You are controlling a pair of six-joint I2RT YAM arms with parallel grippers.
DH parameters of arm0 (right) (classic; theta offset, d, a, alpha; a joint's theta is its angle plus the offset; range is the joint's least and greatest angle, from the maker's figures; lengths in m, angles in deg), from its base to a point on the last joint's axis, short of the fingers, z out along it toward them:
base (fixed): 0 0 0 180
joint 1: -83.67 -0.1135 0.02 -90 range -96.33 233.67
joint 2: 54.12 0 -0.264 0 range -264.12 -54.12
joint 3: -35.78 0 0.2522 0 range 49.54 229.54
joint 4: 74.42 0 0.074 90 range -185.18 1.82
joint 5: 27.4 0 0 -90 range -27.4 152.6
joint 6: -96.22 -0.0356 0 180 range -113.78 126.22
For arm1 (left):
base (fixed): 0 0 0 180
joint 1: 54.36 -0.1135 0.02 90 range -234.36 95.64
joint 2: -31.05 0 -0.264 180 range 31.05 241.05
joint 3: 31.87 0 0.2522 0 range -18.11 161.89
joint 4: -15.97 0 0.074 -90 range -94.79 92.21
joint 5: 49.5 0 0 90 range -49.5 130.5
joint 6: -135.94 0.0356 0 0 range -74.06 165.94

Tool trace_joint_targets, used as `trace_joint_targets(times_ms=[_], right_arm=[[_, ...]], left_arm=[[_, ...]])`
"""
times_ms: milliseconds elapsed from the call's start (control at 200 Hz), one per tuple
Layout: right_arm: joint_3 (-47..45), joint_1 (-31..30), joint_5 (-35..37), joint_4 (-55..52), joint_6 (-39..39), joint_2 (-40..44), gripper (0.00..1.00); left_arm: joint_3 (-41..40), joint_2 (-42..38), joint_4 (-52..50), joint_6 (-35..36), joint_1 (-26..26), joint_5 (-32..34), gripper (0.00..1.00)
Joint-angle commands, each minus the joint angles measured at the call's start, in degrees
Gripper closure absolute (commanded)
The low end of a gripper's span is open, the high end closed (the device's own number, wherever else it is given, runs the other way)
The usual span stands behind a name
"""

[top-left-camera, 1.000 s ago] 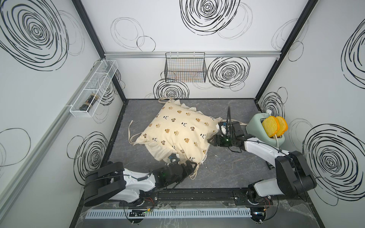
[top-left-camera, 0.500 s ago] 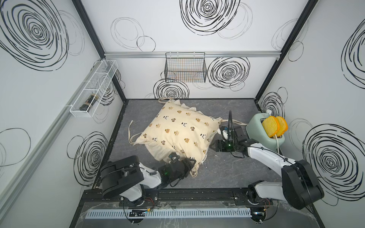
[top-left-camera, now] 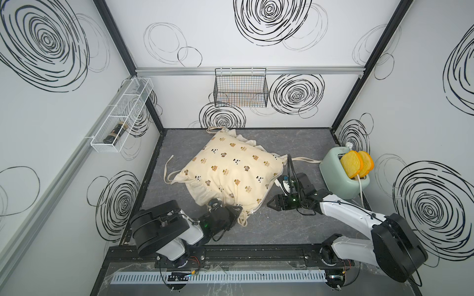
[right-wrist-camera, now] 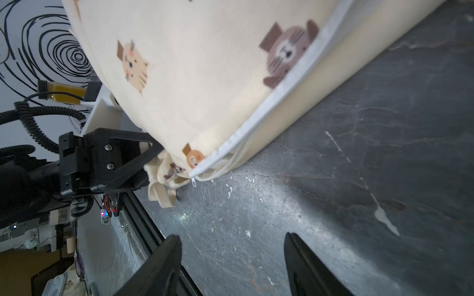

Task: Zip up pillowcases
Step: Adjust the pillowcase at the center of the board.

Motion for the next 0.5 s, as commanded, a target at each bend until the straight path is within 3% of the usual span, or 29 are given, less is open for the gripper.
trace_joint_targets(times_ms=[0,75,130,290,440,495], right_arm=[[1.4,-2.8,0.9,3.4,-2.2,-3.5,0.33],[2.4,-4.5,1.9,4.4,-2.7,-5.0,0.33],[2.6,-5.2,2.3,5.0,-2.9,-5.6,0.33],[2.1,-5.3,2.6,6.1,-3.0,-6.8,0.33],[1.9,-5.1,2.5,6.5,-3.0,-6.5,0.33],[2.0,-5.1,2.4,6.3,-2.9,-6.2,0.33]], left_arm=[[-0.5,-6.3,-6.4,2.4,-0.2,-0.3,0.48],[-3.7,-11.7,-8.1,1.3,0.3,-0.3,0.17],[-6.4,-16.4,-9.5,-0.1,1.0,-0.2,0.01],[-3.1,-30.9,-29.8,-2.8,9.4,6.7,0.04],[-4.0,-31.6,-30.8,-8.8,14.7,8.2,0.04],[-6.2,-29.9,-26.8,-12.1,16.5,9.7,0.04]])
